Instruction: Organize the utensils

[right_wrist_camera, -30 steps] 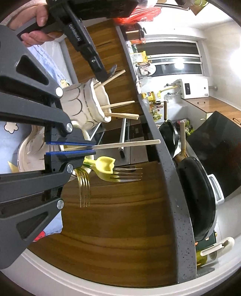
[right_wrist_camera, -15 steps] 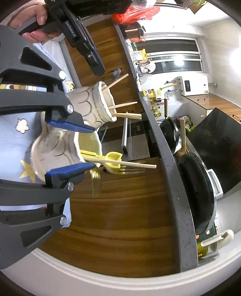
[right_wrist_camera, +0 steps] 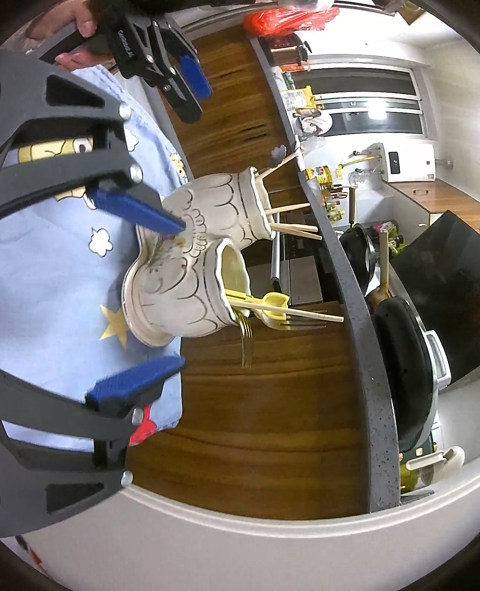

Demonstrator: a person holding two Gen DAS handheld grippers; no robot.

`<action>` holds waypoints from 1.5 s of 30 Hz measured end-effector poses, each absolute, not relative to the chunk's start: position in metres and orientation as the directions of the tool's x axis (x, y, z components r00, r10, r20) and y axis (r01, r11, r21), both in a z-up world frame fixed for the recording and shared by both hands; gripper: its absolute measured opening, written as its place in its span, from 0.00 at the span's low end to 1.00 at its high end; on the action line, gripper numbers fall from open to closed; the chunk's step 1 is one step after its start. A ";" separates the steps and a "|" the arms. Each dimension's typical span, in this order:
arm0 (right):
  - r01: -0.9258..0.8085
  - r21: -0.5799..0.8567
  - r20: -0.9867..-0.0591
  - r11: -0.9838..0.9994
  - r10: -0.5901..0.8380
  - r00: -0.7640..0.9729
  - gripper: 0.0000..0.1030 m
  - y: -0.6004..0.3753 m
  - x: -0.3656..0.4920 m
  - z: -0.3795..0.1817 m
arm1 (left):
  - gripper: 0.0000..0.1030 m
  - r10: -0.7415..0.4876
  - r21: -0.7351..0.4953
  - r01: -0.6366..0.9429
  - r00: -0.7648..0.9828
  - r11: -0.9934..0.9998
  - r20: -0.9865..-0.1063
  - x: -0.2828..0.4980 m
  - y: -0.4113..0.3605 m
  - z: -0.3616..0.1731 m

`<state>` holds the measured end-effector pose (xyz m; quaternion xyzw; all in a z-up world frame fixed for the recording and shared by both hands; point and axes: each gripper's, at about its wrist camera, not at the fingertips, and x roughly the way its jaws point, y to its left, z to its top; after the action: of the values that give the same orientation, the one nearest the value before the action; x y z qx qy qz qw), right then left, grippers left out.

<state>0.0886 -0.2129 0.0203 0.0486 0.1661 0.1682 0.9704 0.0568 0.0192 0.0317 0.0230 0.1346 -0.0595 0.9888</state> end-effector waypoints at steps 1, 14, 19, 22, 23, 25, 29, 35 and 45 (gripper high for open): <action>-0.308 0.144 -0.301 0.941 0.338 0.892 0.76 -0.214 0.086 0.021 | 0.85 -0.104 0.034 0.117 0.957 0.993 -0.270 0.056 0.020 0.031; -0.272 0.052 -0.275 0.961 0.275 0.921 0.95 -0.210 0.081 0.023 | 0.95 -0.027 0.017 0.033 0.959 0.999 -0.283 0.053 0.040 0.028; -0.301 0.003 -0.254 0.954 0.292 0.922 0.95 -0.202 0.070 0.024 | 0.95 -0.042 0.021 0.050 0.959 0.998 -0.282 0.052 0.038 0.028; -0.302 0.012 -0.263 0.953 0.294 0.919 0.95 -0.203 0.072 0.023 | 0.95 -0.050 0.018 0.057 0.958 0.998 -0.282 0.052 0.038 0.027; -0.302 0.014 -0.266 0.953 0.295 0.918 0.95 -0.203 0.073 0.023 | 0.95 -0.055 0.018 0.063 0.958 0.998 -0.282 0.052 0.038 0.027; -0.304 0.009 -0.265 0.953 0.296 0.918 0.95 -0.202 0.072 0.023 | 0.95 -0.067 0.020 0.076 0.957 0.997 -0.282 0.051 0.037 0.027; -0.311 0.005 -0.266 0.950 0.301 0.916 0.95 -0.201 0.071 0.023 | 0.95 -0.069 0.019 0.078 0.956 0.997 -0.286 0.051 0.036 0.027; -0.311 0.004 -0.265 0.950 0.301 0.916 0.95 -0.201 0.072 0.023 | 0.95 -0.069 0.020 0.078 0.955 0.997 -0.287 0.052 0.036 0.027; -0.311 0.004 -0.266 0.950 0.301 0.916 0.95 -0.201 0.072 0.023 | 0.95 -0.070 0.020 0.079 0.955 0.997 -0.287 0.052 0.037 0.027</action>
<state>0.0718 -0.2010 0.0230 -0.0190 0.1327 0.1566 0.9785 0.0515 0.0369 0.0270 0.0157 0.1445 -0.0375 0.9887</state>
